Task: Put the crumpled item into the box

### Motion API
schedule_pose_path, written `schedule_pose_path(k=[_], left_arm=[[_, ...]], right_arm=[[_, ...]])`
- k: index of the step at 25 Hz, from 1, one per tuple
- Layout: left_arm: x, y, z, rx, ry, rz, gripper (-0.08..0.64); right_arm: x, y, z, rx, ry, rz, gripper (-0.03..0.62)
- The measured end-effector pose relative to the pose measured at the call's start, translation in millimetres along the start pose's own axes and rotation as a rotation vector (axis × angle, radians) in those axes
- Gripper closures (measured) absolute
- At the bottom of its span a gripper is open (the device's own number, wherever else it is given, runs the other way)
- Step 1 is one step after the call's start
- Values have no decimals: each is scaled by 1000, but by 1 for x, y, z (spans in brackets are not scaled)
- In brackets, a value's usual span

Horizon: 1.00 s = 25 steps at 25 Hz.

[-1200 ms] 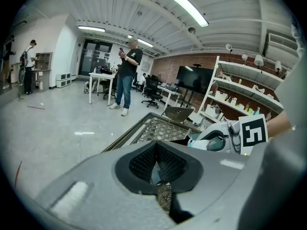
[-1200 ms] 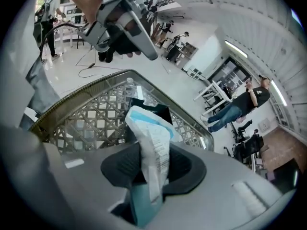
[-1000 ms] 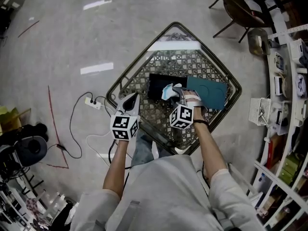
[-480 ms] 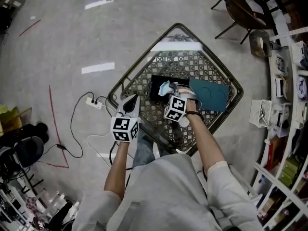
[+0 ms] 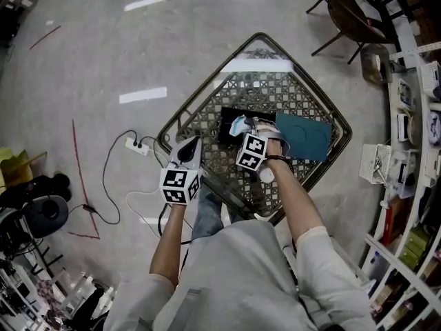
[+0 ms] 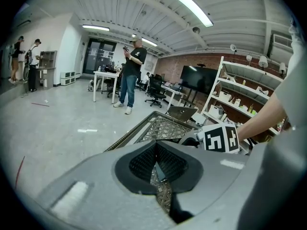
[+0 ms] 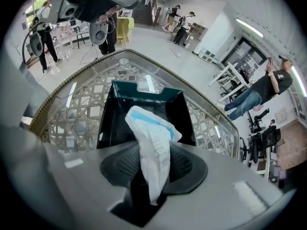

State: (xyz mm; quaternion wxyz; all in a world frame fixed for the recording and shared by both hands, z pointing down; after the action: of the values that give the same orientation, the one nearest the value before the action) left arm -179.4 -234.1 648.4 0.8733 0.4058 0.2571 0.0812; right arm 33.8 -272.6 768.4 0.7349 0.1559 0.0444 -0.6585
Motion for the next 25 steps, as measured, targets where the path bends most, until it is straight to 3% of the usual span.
schedule_pose_path(k=[6,9,16,25], left_arm=[[3,3,0,-7,11,0,554],[5,0,-1,-8,14,2,554],[8,-1,-1,0,18,4,554],[9,-1,-2,2,17,1,554]], right_arm=[[1,-3,-9,69,-21,67,390],[3,-3,-17,81,17,52,351],[0,-2,-36,115,83,31,347],[-2,5,-77,195,235,106,558]])
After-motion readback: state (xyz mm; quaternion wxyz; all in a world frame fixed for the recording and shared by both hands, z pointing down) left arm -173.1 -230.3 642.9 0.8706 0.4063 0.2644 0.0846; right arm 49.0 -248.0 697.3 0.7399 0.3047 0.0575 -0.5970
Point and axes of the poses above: the fingertips, and each gripper's own axes: z forward along the fingers, x to its right, y out of its underside, the point moved 10 cm from there along -z, backward along the fingers, and after that the axes turned 5 degrees about -z, right-handed, at the moved point
